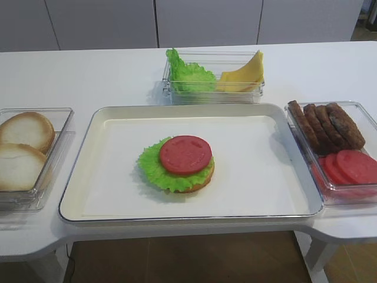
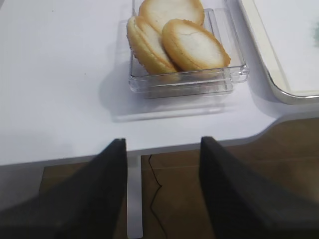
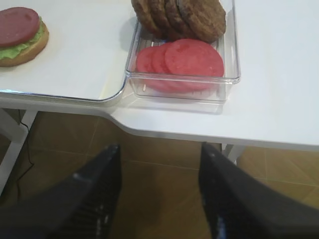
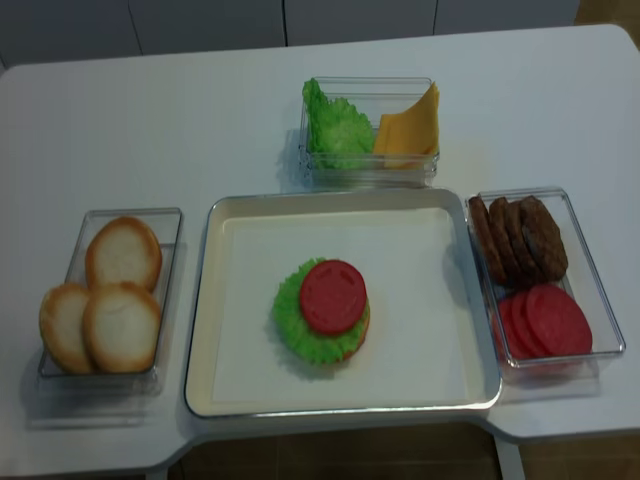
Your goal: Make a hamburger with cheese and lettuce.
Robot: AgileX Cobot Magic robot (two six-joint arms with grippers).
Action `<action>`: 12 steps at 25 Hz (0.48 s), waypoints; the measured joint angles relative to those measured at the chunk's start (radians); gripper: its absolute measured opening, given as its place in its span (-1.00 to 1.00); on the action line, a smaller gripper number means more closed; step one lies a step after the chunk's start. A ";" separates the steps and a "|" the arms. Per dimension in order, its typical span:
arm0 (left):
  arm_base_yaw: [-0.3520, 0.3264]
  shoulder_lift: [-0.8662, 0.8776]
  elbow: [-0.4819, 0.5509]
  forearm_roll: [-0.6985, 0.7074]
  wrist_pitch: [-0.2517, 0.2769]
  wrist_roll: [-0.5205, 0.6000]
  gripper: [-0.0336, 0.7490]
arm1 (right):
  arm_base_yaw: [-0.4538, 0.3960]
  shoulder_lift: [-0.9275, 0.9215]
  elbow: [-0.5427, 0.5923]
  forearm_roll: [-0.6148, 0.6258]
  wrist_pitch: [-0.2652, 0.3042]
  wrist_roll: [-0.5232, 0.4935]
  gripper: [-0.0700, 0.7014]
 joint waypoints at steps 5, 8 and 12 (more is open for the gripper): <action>0.000 0.000 0.000 0.000 0.000 0.000 -0.01 | 0.000 -0.036 0.000 0.000 0.000 0.000 0.16; 0.000 0.000 0.000 0.000 0.000 0.000 -0.01 | 0.000 -0.071 0.000 0.000 0.000 0.000 0.12; 0.000 0.000 0.000 0.000 0.000 0.000 -0.01 | 0.000 -0.075 0.000 0.002 0.000 0.000 0.05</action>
